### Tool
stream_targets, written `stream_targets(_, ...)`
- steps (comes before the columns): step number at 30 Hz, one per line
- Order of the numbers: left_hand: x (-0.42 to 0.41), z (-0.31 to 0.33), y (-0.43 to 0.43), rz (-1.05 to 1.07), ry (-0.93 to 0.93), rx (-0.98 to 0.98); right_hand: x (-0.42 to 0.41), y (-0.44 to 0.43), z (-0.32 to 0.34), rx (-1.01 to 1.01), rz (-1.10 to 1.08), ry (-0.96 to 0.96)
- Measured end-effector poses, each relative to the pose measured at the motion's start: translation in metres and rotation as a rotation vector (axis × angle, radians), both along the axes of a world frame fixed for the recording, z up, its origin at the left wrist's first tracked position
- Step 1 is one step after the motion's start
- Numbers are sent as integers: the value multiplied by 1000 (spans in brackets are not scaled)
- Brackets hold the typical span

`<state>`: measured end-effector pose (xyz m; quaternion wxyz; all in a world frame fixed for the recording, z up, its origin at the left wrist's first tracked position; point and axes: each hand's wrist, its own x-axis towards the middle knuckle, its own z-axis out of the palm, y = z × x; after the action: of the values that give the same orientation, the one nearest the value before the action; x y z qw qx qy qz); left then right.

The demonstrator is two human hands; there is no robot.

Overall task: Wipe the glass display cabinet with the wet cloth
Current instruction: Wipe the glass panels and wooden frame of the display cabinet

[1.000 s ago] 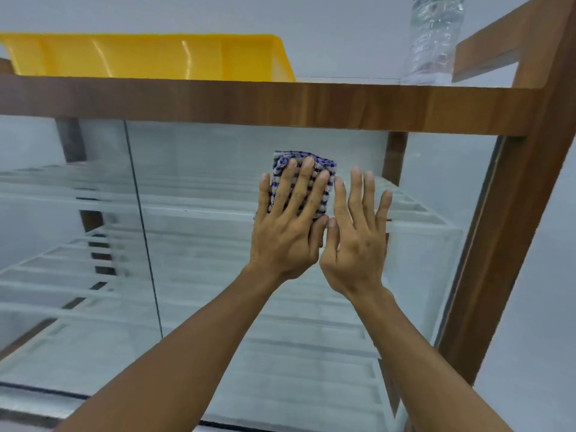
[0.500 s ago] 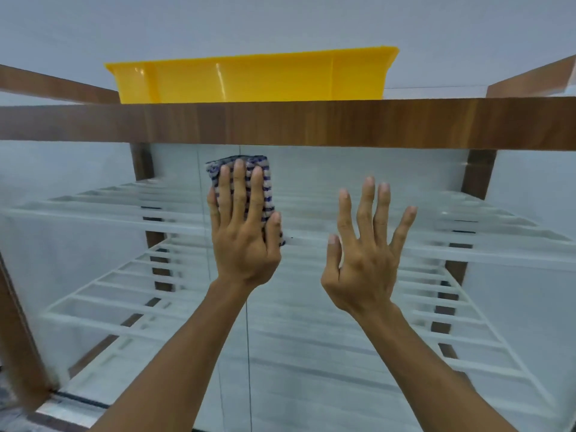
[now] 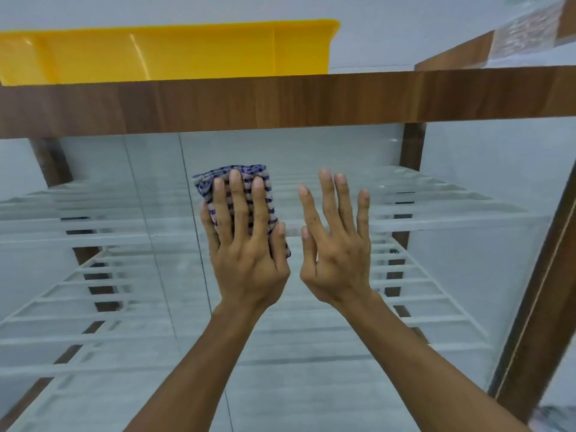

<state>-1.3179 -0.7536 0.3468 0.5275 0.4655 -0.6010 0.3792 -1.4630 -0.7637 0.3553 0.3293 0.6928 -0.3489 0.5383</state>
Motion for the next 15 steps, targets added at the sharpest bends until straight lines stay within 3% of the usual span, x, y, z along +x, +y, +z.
stream_targets(3, -8, -23, -1, -12, -276, 12, -28, -2, -5, 6, -55, 8)
stream_targets(4, -9, -23, -3, -2, -296, 3, -40, -3, -6, 6, -76, 5)
stream_targets(8, -62, 11, -7, 6, -76, -15, -73, -7, -6, -4, -87, 14)
stream_targets(11, -112, 12, -6, -64, -229, 4, -102, -9, -6, -29, -86, -18)
stream_targets(15, -120, -18, -7, -42, -330, 30, -176, -15, -7, -4, -167, -90)
